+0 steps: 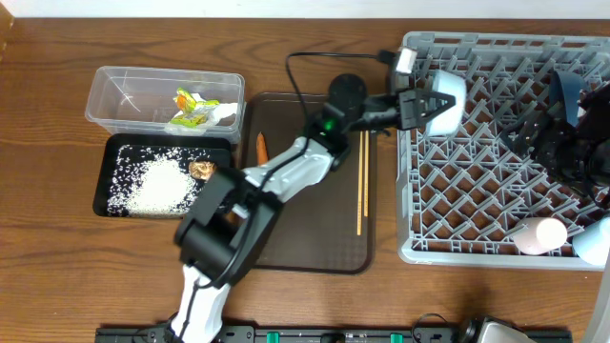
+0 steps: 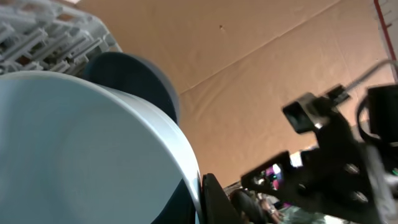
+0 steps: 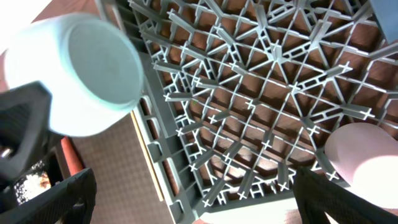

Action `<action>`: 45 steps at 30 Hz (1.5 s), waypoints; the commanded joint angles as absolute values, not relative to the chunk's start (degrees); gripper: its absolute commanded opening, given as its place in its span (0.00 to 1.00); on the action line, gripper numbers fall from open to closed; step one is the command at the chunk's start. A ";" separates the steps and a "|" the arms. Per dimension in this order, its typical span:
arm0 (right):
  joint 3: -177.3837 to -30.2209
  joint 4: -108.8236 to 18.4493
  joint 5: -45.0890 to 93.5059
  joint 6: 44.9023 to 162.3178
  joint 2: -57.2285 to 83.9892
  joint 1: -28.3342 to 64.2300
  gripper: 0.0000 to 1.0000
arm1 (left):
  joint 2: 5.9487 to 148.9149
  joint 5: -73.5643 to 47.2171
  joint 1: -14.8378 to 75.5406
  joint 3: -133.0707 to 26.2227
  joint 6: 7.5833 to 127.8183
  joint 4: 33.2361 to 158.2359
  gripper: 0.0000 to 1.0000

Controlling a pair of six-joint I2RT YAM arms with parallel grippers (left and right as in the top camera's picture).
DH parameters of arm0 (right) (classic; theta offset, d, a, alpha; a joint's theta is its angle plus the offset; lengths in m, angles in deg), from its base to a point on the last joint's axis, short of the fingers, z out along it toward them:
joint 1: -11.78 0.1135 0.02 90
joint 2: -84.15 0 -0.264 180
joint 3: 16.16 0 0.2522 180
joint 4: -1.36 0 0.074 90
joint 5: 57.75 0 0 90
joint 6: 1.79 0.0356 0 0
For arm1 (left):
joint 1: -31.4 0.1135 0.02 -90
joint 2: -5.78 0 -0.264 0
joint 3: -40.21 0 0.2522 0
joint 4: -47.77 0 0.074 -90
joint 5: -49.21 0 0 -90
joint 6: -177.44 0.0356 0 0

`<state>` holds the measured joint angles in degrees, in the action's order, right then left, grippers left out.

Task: Sort waste into correct bins and load items into the dishwasher rack
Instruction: 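Carry the white bowl with the left gripper into the rack's left-middle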

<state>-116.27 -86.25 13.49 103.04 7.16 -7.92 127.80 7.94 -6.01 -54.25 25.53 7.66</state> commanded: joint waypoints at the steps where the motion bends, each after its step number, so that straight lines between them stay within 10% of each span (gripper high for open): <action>1: -116.75 -86.60 14.06 102.30 6.99 -8.29 0.94 | 132.17 8.25 -6.75 -58.76 20.59 6.70 0.06; 42: -116.71 -86.99 14.03 101.80 6.99 -8.29 0.94 | 142.18 9.23 -6.75 -60.72 6.49 -1.30 0.07; 45: -116.71 -87.49 14.08 100.77 6.99 -8.29 0.94 | 142.23 9.54 -6.05 -60.68 6.32 -0.31 0.30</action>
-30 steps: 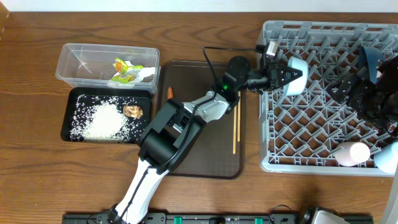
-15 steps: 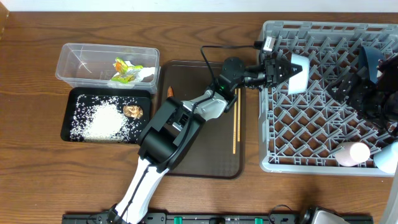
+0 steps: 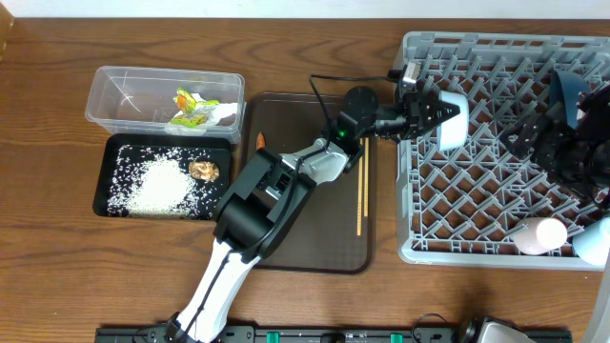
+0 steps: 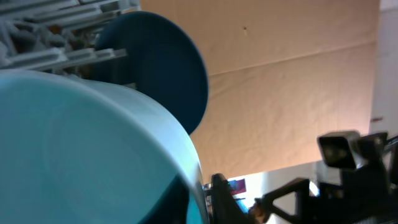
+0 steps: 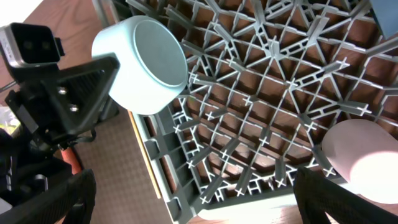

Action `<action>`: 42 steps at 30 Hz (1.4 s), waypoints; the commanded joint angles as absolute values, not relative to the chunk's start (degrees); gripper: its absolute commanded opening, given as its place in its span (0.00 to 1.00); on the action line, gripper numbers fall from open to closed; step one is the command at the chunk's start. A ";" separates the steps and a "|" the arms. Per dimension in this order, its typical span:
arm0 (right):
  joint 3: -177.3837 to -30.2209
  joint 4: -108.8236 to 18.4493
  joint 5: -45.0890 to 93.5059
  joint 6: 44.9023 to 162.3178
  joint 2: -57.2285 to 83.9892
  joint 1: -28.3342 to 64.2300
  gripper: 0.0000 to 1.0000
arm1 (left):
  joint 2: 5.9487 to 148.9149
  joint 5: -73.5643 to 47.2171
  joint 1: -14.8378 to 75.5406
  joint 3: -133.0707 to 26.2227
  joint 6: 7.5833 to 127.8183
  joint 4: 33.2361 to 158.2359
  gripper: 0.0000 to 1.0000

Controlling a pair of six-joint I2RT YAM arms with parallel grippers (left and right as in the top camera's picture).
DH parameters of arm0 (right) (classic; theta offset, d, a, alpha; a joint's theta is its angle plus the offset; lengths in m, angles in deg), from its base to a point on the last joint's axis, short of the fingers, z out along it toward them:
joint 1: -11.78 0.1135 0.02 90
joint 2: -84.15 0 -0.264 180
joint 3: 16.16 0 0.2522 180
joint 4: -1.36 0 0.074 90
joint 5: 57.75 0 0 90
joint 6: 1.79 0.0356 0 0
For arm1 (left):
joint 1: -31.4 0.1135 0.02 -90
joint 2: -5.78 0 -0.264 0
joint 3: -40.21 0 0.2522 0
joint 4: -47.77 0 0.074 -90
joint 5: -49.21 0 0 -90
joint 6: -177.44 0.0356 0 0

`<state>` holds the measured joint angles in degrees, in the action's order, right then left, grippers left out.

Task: Sort waste into correct bins and load items into the dishwasher rack
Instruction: 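Carry the white bowl with the left gripper into the rack's left-middle, then grasp the orange carrot with the left gripper and drop it onto the black tray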

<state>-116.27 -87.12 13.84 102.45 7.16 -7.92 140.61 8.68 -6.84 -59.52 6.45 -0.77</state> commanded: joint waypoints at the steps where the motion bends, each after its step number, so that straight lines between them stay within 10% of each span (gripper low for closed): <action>1: -116.71 -87.71 14.21 100.77 7.01 -8.29 0.94 | 142.23 9.60 -5.68 -60.68 6.32 -0.27 0.41; 3: -116.71 -87.99 14.49 100.70 6.99 -8.29 0.94 | 142.23 9.82 -4.72 -60.68 6.34 -0.25 0.67; 7: -116.71 -87.97 14.47 100.31 7.01 -8.29 0.94 | 142.23 11.26 -2.47 -60.68 6.36 -0.27 0.77; 27: -116.71 -87.86 14.43 100.35 7.01 -8.29 0.94 | 141.86 22.80 9.71 -60.68 9.66 -0.27 0.77; 29: -116.71 -87.88 14.43 100.35 7.01 -8.29 0.94 | 141.31 24.07 11.52 -60.68 9.81 -0.25 0.97; 35: -116.71 -87.82 14.43 100.35 7.01 -8.29 0.95 | 137.40 25.71 16.64 -60.68 11.93 -0.07 0.98; 42: -116.71 -87.49 14.41 100.38 7.01 -8.29 0.96 | 126.29 23.00 22.03 -60.70 28.72 23.64 0.98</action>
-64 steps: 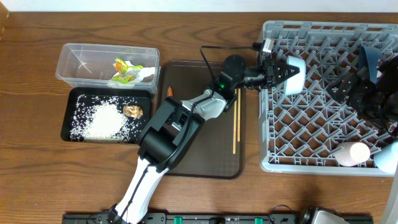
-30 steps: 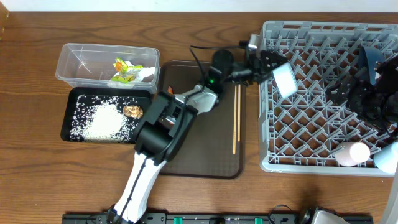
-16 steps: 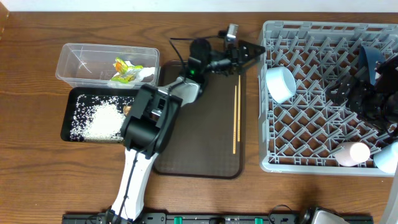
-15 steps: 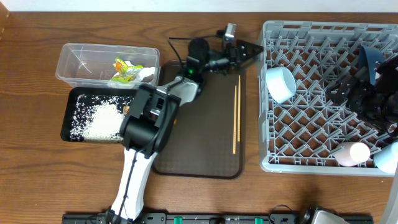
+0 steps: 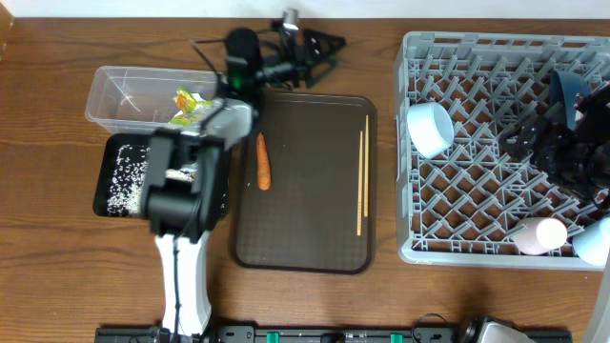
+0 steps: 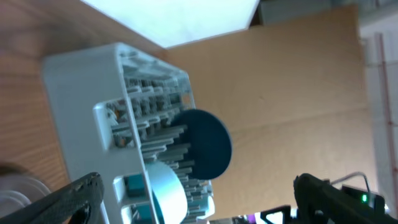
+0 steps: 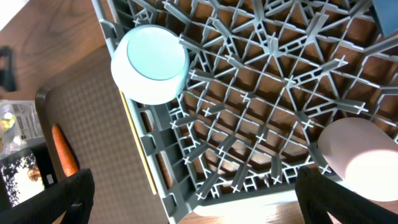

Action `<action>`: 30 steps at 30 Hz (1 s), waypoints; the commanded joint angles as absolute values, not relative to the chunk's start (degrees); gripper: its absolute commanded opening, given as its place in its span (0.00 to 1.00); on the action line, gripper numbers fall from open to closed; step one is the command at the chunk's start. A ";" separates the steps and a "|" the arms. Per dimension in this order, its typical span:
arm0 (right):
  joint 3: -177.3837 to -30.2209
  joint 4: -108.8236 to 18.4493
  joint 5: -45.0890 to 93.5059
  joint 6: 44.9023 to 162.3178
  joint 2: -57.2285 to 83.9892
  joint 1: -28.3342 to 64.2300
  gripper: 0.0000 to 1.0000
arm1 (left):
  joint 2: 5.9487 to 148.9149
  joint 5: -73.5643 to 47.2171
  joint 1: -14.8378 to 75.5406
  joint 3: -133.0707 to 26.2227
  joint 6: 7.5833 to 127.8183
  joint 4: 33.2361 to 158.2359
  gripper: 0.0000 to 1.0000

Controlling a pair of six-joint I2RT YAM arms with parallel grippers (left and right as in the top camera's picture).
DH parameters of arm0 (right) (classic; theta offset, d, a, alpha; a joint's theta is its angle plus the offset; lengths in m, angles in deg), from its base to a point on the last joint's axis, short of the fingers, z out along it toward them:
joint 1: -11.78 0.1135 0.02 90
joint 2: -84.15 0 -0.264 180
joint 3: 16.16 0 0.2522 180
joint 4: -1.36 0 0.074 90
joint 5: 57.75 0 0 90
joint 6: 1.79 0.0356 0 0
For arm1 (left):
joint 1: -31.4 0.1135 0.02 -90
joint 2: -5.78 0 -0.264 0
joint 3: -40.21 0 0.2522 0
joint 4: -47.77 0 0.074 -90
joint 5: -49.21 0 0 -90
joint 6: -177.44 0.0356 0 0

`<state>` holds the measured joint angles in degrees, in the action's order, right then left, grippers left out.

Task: Sort waste into correct bins and load items into the dishwasher rack
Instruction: 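Grasp the orange carrot with the left gripper and drop it onto the black tray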

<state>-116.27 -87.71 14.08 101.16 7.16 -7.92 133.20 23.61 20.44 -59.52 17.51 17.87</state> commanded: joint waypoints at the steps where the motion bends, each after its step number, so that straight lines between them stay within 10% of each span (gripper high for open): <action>1: -116.71 -87.40 14.38 100.40 7.01 -8.29 0.96 | 124.19 21.08 22.54 -60.70 32.89 29.96 0.98; 11: -116.71 -85.79 13.77 101.05 7.01 -8.27 0.96 | 108.11 -12.80 19.04 -60.68 81.48 93.71 0.98; 16: -116.71 -85.26 13.77 101.05 7.01 -8.27 0.96 | 108.55 -29.39 15.37 -59.24 84.45 110.46 0.98; 27: -116.71 -84.37 13.79 101.03 6.99 -8.27 0.96 | 108.57 -37.22 14.23 -44.79 67.58 105.95 0.99; 30: -116.71 -84.34 13.79 101.03 6.99 -8.29 0.96 | 108.57 -37.22 14.17 -41.95 67.58 102.13 0.86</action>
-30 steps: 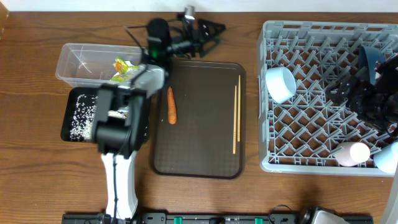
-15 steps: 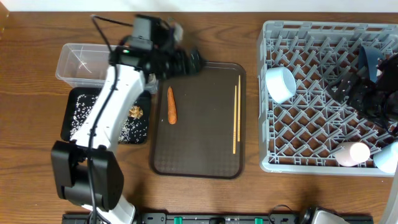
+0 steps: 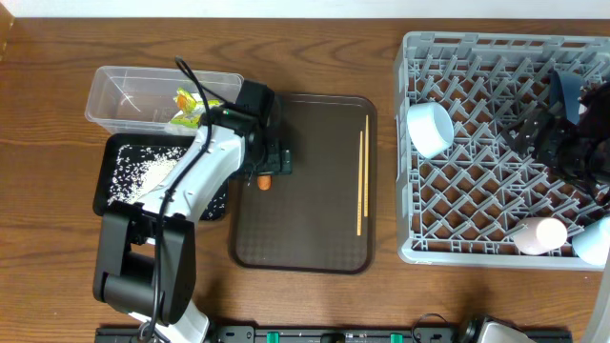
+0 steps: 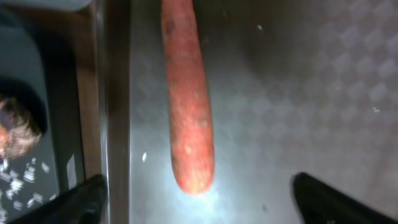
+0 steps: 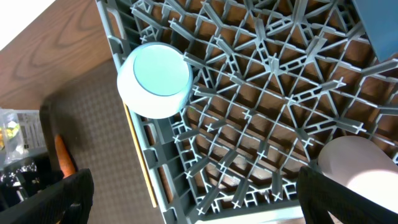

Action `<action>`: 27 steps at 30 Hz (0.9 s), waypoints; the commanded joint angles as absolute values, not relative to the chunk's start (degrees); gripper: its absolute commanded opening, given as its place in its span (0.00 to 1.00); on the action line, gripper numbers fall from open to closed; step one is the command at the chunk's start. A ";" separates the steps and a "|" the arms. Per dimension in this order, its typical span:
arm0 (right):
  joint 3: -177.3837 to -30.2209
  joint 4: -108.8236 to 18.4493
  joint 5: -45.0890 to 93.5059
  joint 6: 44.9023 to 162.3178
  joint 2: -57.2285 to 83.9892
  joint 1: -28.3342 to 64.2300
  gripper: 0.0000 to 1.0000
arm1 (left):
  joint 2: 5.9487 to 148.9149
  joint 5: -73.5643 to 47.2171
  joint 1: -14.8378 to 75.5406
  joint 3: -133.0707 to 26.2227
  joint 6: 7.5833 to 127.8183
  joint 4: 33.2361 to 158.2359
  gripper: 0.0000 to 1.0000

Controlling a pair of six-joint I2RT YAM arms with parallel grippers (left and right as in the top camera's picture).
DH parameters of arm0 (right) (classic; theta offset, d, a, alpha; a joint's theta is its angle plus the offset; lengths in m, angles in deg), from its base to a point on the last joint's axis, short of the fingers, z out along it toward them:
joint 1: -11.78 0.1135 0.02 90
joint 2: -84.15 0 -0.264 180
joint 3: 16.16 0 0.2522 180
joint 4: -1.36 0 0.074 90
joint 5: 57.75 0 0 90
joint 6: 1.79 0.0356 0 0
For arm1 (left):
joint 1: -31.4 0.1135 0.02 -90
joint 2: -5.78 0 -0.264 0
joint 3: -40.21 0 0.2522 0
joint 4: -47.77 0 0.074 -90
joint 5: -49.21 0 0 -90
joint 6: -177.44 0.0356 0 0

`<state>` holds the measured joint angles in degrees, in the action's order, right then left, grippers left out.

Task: Sort waste into correct bins and load items into the dishwasher rack
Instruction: 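Grasp the orange carrot with the left gripper and drop it onto the black tray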

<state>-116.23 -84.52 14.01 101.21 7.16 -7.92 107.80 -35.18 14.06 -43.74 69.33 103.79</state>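
An orange carrot (image 4: 186, 93) lies along the left side of the brown tray (image 3: 315, 238). My left gripper (image 4: 199, 205) hangs open just above it, one finger on each side of the carrot's blunt end, not touching it. A pair of chopsticks (image 3: 361, 181) rests at the tray's right side. The light-blue cup (image 3: 429, 129) lies on its side in the left part of the grey dishwasher rack (image 3: 419, 252). My right gripper (image 5: 196, 199) is open and empty above the rack.
A clear bin (image 3: 124, 95) with wrappers stands back left. In front of it is a black bin (image 3: 119, 186) with rice and a food scrap. The rack also holds a pink cup (image 3: 538, 233), a dark blue bowl (image 3: 567, 90) and another pale cup (image 3: 596, 238).
My left gripper has moved from behind the tray's back edge, where it pointed sideways, to just above the carrot on the tray, pointing down. The right arm and the cup are unchanged.
First my left gripper held the light-blue cup over the rack's left edge. Then the cup was lower, among the rack's tines. Later the cup lay in the rack alone and the gripper was open behind the tray. Now that gripper is over the carrot.
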 commanded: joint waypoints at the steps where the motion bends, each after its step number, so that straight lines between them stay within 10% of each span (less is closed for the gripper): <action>1: -116.71 -84.34 13.79 101.03 6.99 -8.29 0.96 | 108.59 -37.22 14.17 -41.25 67.60 101.01 0.80; 15: -116.71 -84.15 13.79 101.03 6.99 -8.27 0.96 | 109.64 -37.19 14.17 -36.48 68.94 93.10 0.41; 27: -116.71 -84.19 13.79 101.03 6.99 -8.27 0.96 | 112.68 -37.22 14.19 -36.92 72.24 92.21 0.33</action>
